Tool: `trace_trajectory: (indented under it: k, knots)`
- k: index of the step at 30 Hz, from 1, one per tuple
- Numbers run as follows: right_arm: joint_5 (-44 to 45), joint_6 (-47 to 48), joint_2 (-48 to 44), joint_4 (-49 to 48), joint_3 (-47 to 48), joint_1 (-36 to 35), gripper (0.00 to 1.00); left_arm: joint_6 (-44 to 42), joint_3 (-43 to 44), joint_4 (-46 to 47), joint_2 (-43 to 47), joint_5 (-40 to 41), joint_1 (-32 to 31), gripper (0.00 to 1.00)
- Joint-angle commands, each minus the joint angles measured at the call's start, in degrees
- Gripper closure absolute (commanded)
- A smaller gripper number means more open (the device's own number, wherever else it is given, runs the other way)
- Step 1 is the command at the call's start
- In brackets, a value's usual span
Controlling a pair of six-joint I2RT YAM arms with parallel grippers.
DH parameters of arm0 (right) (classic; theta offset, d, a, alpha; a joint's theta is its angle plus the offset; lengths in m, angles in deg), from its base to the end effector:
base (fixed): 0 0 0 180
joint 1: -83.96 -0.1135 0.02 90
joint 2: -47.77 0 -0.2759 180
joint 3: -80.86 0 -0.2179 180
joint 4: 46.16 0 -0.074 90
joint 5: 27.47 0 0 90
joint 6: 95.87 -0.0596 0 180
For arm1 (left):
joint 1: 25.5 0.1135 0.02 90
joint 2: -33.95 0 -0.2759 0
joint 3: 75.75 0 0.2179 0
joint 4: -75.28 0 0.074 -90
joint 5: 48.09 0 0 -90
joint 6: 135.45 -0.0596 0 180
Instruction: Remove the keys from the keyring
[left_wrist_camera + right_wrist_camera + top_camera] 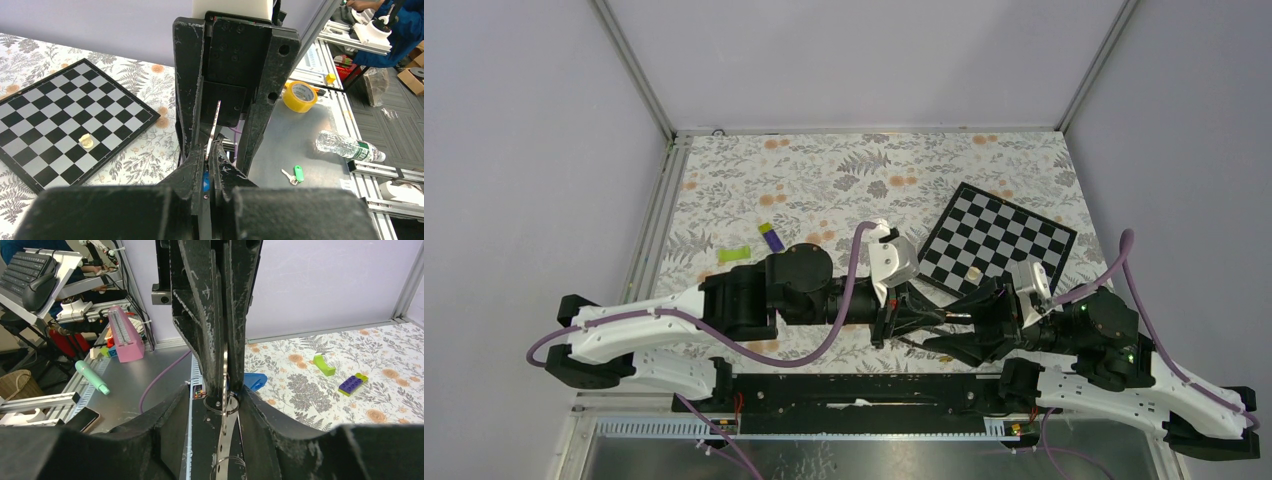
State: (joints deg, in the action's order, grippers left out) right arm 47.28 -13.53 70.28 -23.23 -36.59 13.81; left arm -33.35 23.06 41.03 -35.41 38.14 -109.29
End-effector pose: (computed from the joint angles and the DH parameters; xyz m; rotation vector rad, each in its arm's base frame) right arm 0.0048 0.0595 0.3980 -0.9307 1.0512 1.3188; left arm 0.0227 -0.2445 0.4677 1.1173 1.4520 -1.2907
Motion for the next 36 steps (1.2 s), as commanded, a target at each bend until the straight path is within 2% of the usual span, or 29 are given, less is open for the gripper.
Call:
trace_trajectory:
  k: [1, 8, 14, 20, 29, 36]
  knots:
    - [1.5, -0.4, 0.1, -3.4, -0.1, -0.3, 0.54, 0.4, 1.4, 6.1, 0.1, 0.4, 0.1, 1.00]
    - [2.3, -0.1, 0.0, -2.8, -0.2, -0.2, 0.59, 0.5, 1.2, 6.3, 0.3, 0.5, 0.1, 1.00]
    - [2.6, -0.2, -0.9, -2.4, -0.7, -0.3, 0.55, 0.3, 1.1, 6.2, 0.7, 0.8, 0.1, 1.00]
    - [2.6, -0.2, -1.1, -2.1, -0.8, -0.3, 0.59, 0.3, 1.1, 6.2, 0.8, 1.0, 0.1, 1.00]
    - [2.9, -0.1, -1.3, -1.5, -0.9, -0.3, 0.52, 0.4, 0.8, 6.2, 1.3, 1.3, 0.1, 1.00]
    - [3.1, -0.1, -1.5, -1.4, -1.1, -0.3, 0.58, 0.3, 0.8, 6.3, 1.4, 1.3, 0.1, 1.00]
